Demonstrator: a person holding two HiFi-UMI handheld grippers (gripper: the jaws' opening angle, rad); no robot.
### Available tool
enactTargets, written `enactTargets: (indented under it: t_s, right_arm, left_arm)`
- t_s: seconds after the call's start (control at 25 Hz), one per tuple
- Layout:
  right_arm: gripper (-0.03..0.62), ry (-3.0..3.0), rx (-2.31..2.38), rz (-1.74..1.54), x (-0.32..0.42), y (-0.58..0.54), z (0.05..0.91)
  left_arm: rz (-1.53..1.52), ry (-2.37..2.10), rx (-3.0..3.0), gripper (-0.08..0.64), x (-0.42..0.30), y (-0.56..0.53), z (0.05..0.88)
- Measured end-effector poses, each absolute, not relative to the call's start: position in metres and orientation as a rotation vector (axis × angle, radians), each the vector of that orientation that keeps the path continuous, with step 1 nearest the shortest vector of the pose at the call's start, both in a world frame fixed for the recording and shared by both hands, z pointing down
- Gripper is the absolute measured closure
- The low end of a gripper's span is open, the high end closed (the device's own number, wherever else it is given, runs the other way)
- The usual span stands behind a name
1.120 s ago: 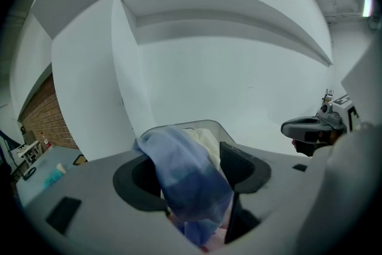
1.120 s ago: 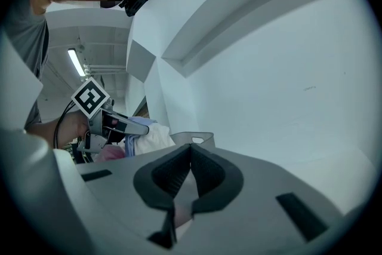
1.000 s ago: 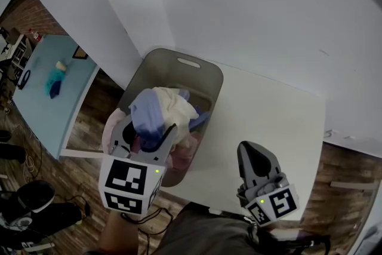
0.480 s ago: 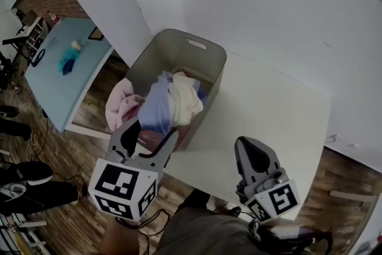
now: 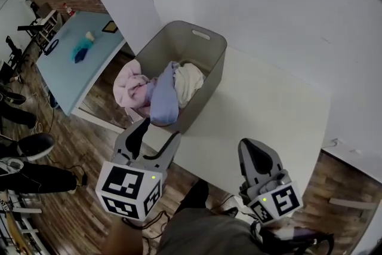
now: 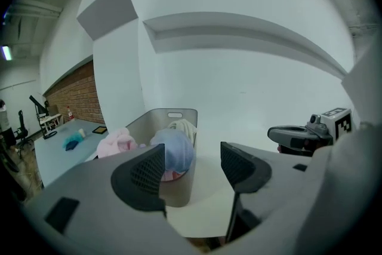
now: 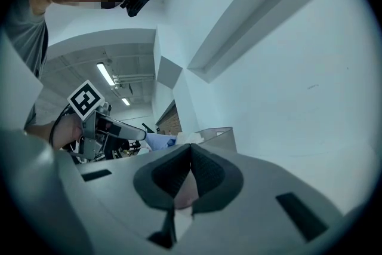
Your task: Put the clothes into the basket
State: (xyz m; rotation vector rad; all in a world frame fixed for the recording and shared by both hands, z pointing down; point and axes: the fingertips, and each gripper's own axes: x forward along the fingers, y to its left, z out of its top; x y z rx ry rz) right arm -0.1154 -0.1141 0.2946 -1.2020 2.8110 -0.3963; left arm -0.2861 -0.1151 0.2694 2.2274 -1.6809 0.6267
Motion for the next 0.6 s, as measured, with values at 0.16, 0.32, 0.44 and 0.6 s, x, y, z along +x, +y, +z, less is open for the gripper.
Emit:
enactTargets:
  t_s: [0.16,0.32,0.44,0.6]
  right_arm:
    - [0.586,2.817,-1.183,-0.376,-0.108,-0.091,0.291]
    - [0.586,2.814,-1.184,-0.332,-0.101,-0.066,0.282]
    - [0.586,2.799,-1.201,-0.289,-0.089,-0.049,0.273]
    - [0.586,2.773,-1.234,-0.232,-0.069,-0.035,0.261]
  left_arm:
    - [0.582,-1.730,2.235,0.273,-0.280,-0.092,0.259]
    - [0.526,-1.769,2.256,0.273,-0.274,-0.070,0.246]
    - [0.454,-1.797,2.286,0.273,-0.265,-0.057,0.231]
    - [0.336,-1.819,2.357,0.275,-0.246,-0.046,0.208]
